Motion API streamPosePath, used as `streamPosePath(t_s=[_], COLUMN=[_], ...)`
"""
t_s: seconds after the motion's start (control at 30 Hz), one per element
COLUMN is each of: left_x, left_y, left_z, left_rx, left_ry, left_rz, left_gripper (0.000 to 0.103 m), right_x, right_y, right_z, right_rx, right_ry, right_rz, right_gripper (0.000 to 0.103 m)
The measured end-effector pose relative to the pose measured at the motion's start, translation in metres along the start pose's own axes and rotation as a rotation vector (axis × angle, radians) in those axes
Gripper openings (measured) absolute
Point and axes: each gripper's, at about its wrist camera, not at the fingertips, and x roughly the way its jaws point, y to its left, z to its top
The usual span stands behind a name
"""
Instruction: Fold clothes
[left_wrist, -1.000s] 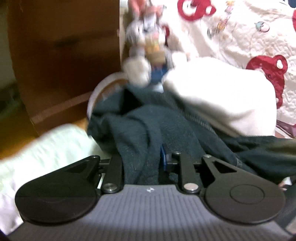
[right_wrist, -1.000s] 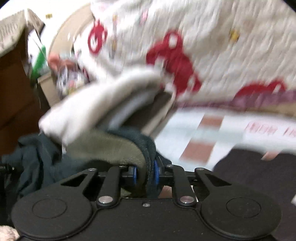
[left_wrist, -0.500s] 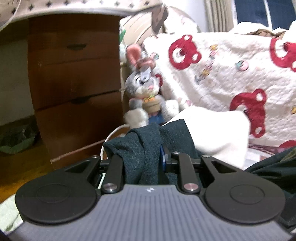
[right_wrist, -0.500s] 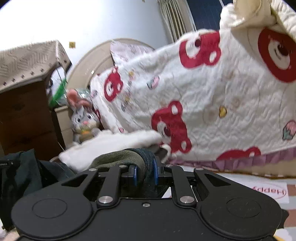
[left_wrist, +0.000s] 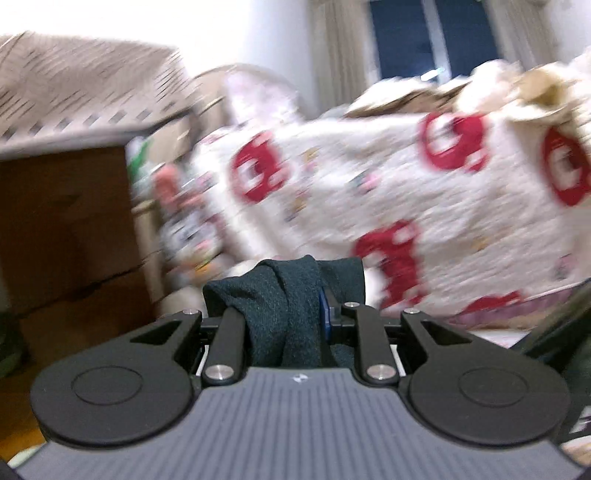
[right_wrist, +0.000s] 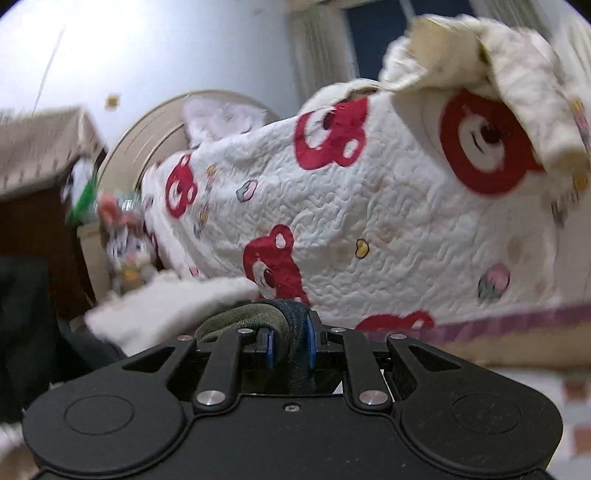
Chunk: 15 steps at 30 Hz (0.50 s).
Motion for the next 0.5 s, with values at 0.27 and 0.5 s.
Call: streamPosePath(t_s=[0.27,0.5], left_x=[0.026,0.09], left_y=[-0.083,-0.162], left_z=[0.031,-0.015], left_rx=[-0.067,-0.138], left_ry=[0.05,0.271], left_rz=[-0.275,-0.468], left_gripper=[0.019,0.019], right_x=[0.097,0.137], right_y=[-0.089,-0.191], right_z=[0.074,-0.02], right_rx=[-0.002,0.33], right_ry=[0.058,0.305], right_rz=[-0.032,-0.114], right_gripper=[0.052,0.063])
